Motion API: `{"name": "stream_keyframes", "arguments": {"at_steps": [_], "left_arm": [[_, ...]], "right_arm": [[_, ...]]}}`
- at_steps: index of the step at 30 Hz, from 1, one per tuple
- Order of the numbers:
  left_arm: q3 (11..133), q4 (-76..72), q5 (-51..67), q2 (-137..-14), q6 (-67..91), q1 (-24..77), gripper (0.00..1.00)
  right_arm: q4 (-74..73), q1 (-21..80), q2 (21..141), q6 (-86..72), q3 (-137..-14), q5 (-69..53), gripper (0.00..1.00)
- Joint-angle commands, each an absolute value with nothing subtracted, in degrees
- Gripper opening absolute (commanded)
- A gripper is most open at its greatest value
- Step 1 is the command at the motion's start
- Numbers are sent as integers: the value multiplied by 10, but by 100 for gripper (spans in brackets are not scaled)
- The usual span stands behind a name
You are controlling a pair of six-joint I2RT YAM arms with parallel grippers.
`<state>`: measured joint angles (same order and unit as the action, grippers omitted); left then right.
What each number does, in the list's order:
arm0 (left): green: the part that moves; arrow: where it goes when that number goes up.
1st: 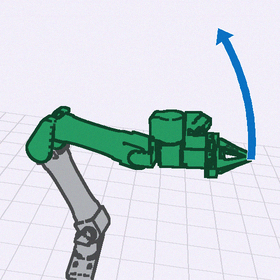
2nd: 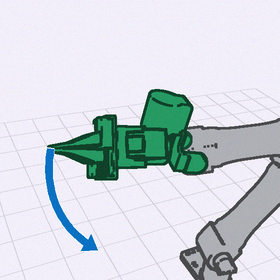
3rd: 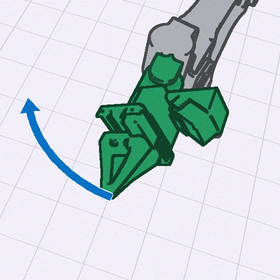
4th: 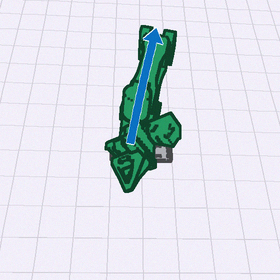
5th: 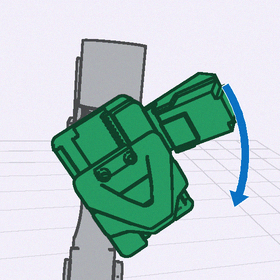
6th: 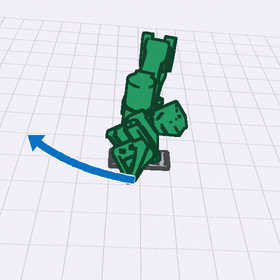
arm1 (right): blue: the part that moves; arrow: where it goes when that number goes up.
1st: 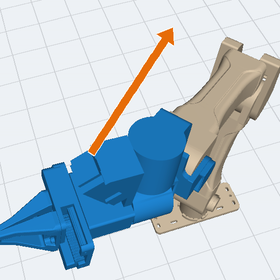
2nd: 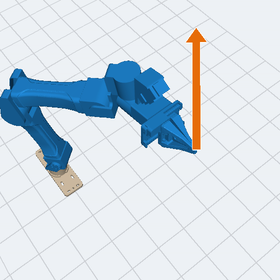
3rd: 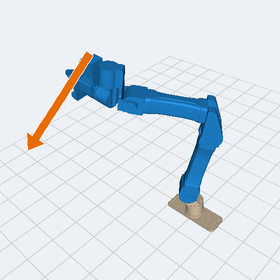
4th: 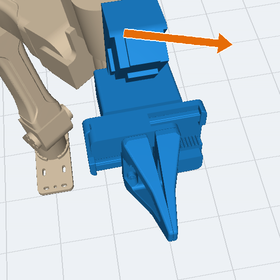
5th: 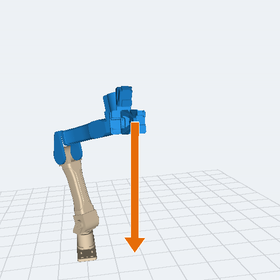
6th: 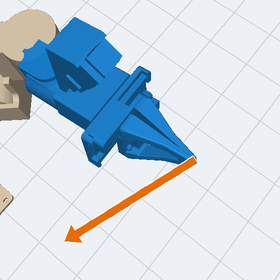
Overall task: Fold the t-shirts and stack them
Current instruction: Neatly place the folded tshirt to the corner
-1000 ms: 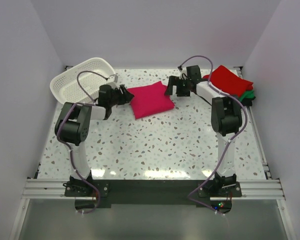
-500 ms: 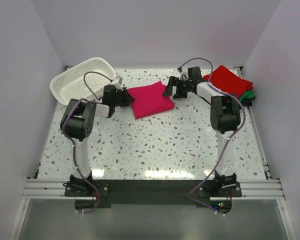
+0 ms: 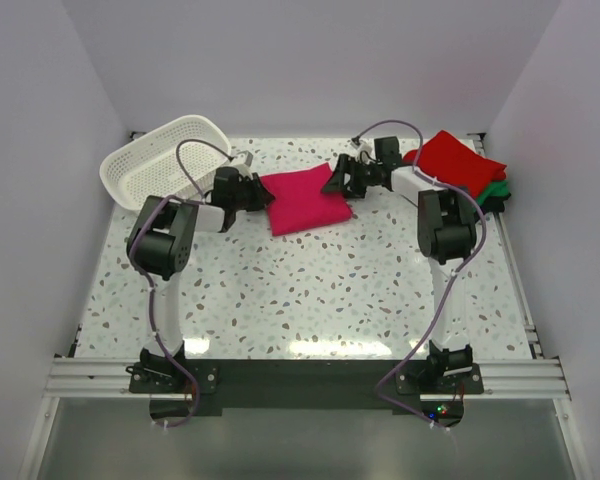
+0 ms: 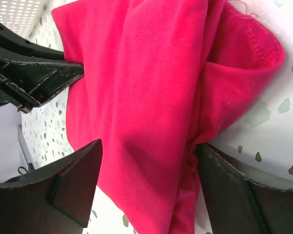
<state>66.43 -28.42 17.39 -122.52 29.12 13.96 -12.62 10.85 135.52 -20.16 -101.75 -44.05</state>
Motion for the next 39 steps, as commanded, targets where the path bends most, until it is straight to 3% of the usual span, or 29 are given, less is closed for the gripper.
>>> {"name": "stream_keyframes", "arguments": {"at_steps": [1, 8, 9, 11, 14, 15, 21, 27, 39], "left_arm": [[683, -276, 182, -1237, 277, 149, 23], [681, -287, 192, -1238, 280, 159, 23], [679, -290, 193, -1237, 281, 160, 23], [672, -299, 195, -1229, 283, 161, 24], [660, -313, 203, -1216, 287, 161, 31], [658, -315, 204, -1214, 287, 161, 37], [629, -323, 217, -1171, 289, 157, 55], [584, -323, 215, -1114, 291, 131, 64], [541, -341, 232, -1080, 297, 90, 66]], "right_arm": [[-157, 118, 1388, -205, -990, -443, 77], [-157, 134, 1398, -206, -989, -447, 47], [-156, 133, 1397, -207, -990, -447, 37], [-150, 133, 1390, -213, -983, -447, 27], [-127, 134, 1378, -226, -970, -447, 6], [-120, 134, 1369, -228, -969, -446, 1], [-129, 130, 1332, -232, -965, -422, 0], [-199, 120, 1290, -211, -994, -367, 0], [-352, 87, 1256, -161, -1113, -261, 0]]}}
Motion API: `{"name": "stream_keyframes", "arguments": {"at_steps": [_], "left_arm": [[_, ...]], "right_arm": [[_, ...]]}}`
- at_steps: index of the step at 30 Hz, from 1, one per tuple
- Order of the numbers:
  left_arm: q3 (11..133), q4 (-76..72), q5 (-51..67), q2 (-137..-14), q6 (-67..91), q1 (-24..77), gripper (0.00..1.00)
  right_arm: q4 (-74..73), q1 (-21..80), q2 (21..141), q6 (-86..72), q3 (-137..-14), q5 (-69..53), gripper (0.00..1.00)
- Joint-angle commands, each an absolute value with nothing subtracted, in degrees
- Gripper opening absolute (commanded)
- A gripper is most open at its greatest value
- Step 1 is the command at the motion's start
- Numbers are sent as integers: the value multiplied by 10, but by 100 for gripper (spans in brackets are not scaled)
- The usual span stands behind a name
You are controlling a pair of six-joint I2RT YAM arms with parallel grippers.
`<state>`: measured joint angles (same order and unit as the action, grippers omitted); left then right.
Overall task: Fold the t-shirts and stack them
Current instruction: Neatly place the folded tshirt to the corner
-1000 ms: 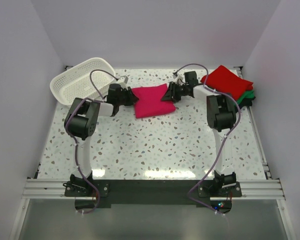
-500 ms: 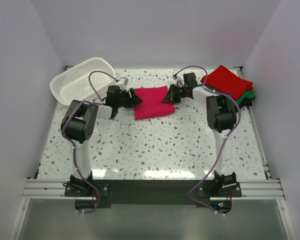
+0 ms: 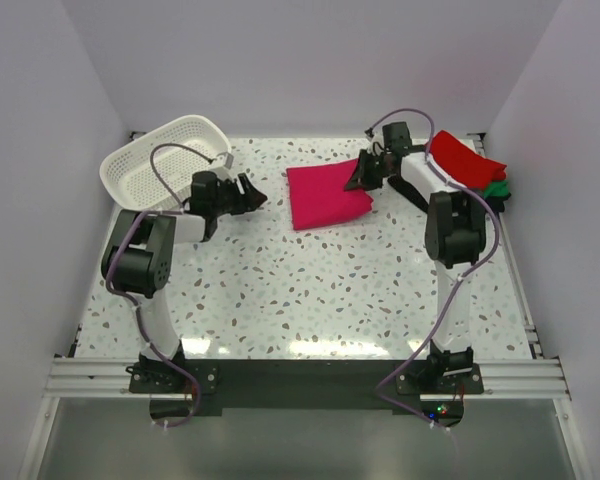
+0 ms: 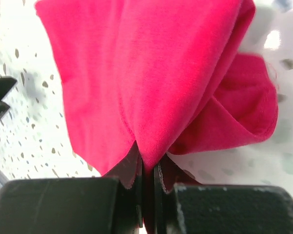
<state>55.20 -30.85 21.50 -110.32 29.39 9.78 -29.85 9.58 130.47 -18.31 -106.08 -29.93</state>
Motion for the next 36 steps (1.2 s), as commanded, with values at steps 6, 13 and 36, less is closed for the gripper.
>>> {"name": "stream_keyframes", "arguments": {"at_steps": [6, 13, 36], "left_arm": [[533, -354, 245, -1086, 305, 75, 66], [530, -369, 258, -1098, 314, 59, 66], [526, -381, 272, -1111, 322, 45, 66]], "right_arm": [[-413, 74, 1280, -159, -1211, -231, 0], [-458, 55, 1311, -168, -1322, -207, 0], [-389, -46, 1305, -248, -1470, -248, 0]]}}
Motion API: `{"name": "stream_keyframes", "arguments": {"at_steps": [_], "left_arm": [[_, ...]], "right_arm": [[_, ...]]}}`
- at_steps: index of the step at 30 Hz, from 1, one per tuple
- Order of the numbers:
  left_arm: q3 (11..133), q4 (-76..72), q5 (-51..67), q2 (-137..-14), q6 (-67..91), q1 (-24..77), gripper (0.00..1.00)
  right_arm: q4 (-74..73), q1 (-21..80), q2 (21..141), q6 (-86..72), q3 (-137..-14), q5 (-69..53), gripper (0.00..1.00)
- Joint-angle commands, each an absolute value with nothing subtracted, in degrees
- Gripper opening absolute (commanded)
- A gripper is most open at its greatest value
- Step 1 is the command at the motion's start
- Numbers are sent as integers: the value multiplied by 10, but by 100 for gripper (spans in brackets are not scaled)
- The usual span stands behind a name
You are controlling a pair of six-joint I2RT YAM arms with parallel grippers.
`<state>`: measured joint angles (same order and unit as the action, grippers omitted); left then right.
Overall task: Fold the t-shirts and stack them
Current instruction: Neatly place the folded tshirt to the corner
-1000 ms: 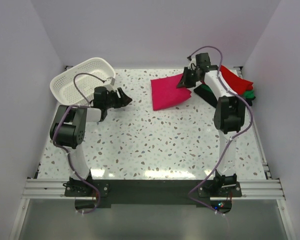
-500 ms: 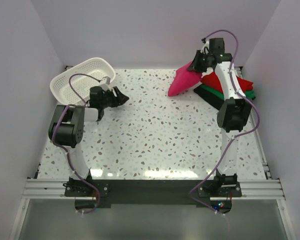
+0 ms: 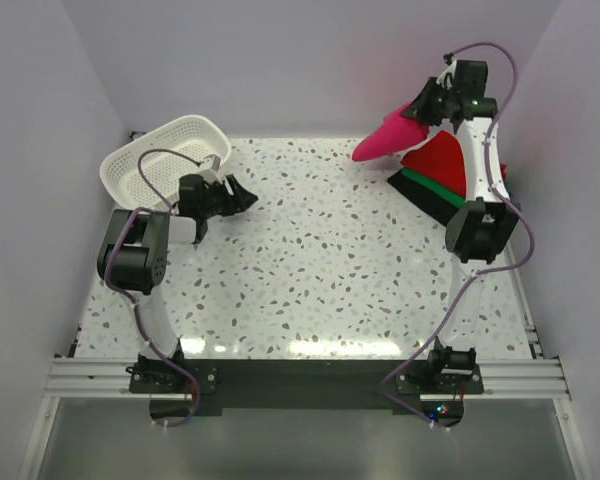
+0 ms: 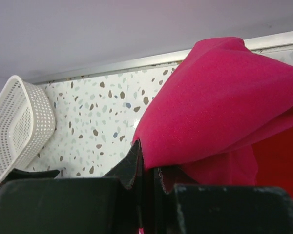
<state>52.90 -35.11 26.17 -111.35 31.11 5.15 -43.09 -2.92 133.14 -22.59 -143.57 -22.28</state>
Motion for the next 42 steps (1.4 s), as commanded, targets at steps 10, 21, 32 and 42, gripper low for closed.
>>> {"name": "stream_keyframes", "arguments": {"at_steps": [10, 21, 32, 42], "left_arm": [[504, -388, 270, -1079, 323, 45, 66], [503, -384, 266, -1077, 325, 46, 66], [494, -388, 269, -1059, 329, 46, 66], [491, -393, 271, -1059, 330, 46, 66]], "right_arm": [[-315, -116, 1288, -288, -1485, -320, 0], [-295, -162, 1291, -294, -1470, -368, 0], [-333, -192, 1255, -240, -1394, -374, 0], [-363, -208, 1209, -201, -1317, -331, 0]]}}
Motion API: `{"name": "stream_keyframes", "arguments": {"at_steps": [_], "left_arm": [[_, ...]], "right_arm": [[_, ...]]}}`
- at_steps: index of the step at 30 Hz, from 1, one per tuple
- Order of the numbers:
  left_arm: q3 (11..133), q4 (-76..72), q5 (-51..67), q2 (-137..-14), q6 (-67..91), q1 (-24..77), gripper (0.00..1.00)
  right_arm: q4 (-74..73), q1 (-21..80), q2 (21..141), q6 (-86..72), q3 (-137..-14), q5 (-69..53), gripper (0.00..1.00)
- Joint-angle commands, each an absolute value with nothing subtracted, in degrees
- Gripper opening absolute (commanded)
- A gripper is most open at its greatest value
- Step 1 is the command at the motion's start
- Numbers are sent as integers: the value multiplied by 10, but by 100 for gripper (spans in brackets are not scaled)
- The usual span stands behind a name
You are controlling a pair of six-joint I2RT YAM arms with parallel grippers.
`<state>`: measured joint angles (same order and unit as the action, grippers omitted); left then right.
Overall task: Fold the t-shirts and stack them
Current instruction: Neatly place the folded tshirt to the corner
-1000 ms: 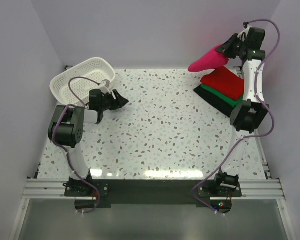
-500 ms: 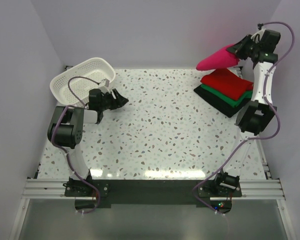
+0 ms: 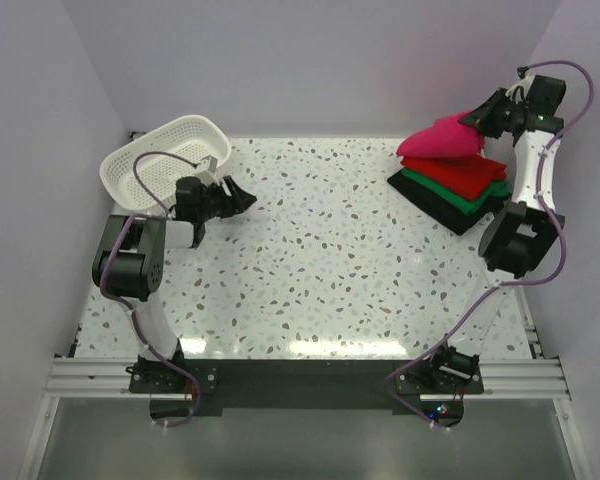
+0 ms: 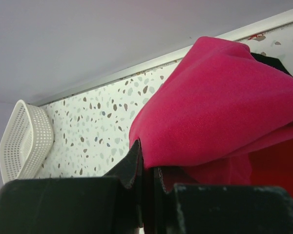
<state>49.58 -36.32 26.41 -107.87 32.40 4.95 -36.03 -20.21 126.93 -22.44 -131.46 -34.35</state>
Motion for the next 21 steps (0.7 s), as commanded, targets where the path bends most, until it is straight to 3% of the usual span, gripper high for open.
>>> {"name": "stream_keyframes", "arguments": {"at_steps": [1, 11, 19, 21], "left_arm": [[491, -393, 272, -1060, 330, 46, 66], [483, -396, 284, -1046, 336, 46, 66], [447, -388, 265, -962, 326, 56, 66], [443, -379, 260, -940, 323, 59, 66]], "right_arm": [[-370, -209, 1208, -199, -1315, -322, 0], [-399, -231, 1178, -172, -1251, -272, 0], [-426, -238, 1175, -151, -1210, -224, 0], [-442, -238, 1179, -154, -1210, -212, 21]]}}
